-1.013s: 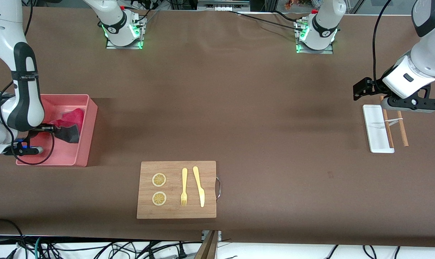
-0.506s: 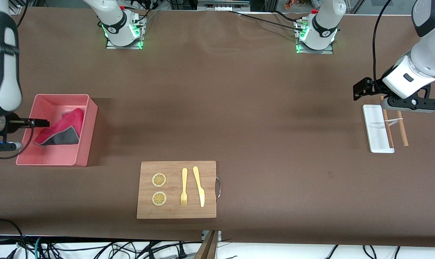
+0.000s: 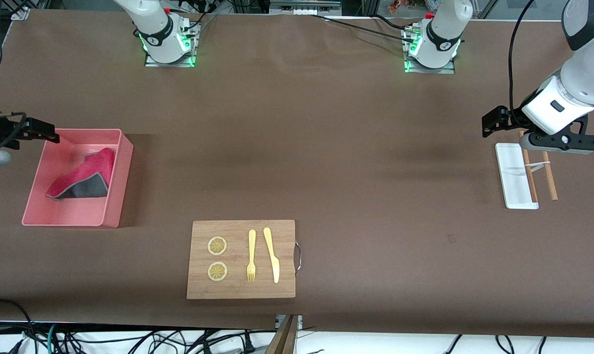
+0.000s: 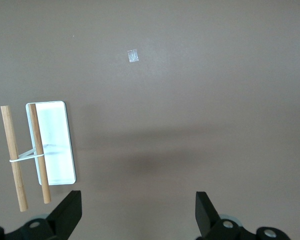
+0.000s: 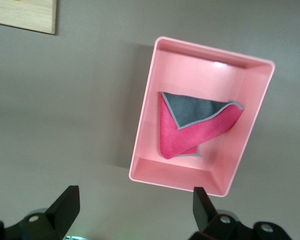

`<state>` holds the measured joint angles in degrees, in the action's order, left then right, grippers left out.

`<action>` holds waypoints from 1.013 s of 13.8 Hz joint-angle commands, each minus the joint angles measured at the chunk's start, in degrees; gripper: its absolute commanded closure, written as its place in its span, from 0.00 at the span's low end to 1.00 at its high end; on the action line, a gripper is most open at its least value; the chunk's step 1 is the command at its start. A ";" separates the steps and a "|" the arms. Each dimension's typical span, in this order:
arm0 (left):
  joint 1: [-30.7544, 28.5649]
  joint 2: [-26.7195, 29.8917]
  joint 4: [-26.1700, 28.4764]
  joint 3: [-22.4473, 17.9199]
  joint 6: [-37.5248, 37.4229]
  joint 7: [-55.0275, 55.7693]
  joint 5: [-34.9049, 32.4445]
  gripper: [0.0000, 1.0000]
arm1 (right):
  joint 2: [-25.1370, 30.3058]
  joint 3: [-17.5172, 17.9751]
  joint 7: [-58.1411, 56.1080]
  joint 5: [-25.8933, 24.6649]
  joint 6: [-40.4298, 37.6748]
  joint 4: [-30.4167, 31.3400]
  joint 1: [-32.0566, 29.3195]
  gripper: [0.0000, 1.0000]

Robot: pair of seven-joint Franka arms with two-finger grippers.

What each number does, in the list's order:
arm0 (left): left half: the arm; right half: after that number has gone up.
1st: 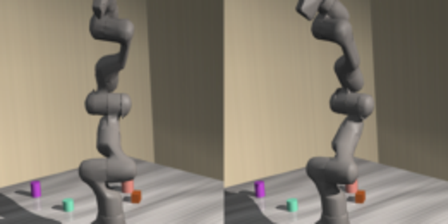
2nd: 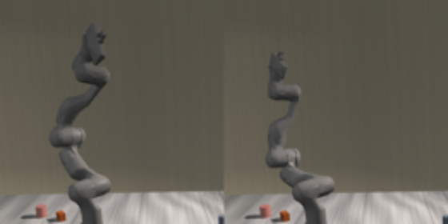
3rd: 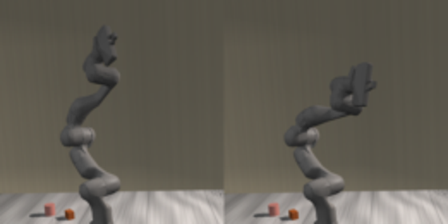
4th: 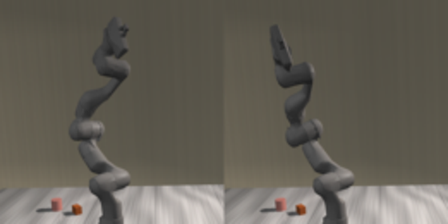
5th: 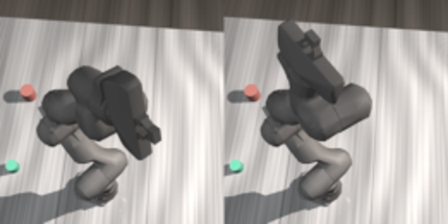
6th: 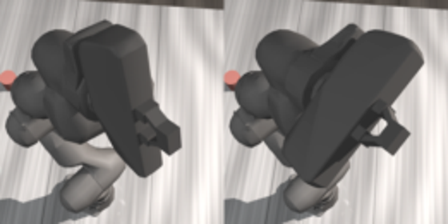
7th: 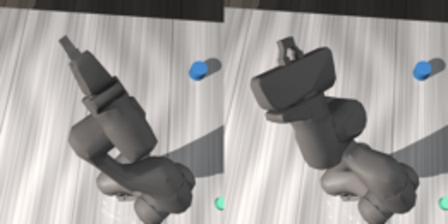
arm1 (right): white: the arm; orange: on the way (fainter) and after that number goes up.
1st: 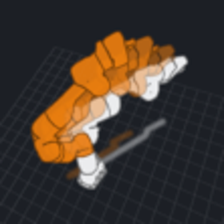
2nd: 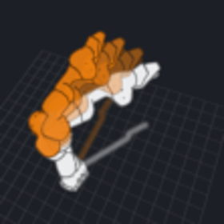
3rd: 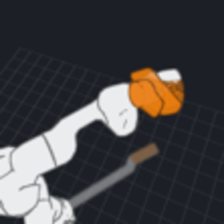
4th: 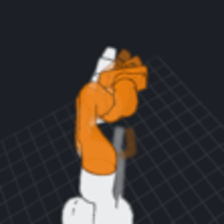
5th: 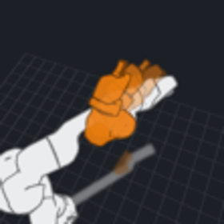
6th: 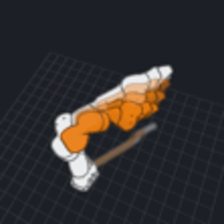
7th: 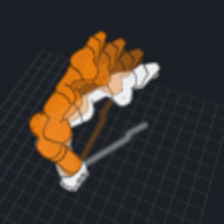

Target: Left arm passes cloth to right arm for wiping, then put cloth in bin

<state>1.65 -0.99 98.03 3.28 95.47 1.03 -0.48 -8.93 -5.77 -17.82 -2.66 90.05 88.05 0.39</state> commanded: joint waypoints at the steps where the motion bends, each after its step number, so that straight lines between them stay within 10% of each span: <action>1: 0.02 -0.24 -0.91 0.24 -0.20 0.20 -0.22 0.00 | 6.19 1.81 -0.47 -2.53 0.21 1.51 -0.91 0.00; 14: -0.25 -0.24 -0.91 0.15 -0.20 0.11 -0.22 0.00 | 7.79 4.62 9.82 -0.06 -7.87 -0.42 -1.88 0.00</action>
<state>1.62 -1.01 98.01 3.26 95.47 1.03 -0.48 -0.46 -1.81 -8.73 -3.22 83.51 89.10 -0.71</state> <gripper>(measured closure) 0.000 0.000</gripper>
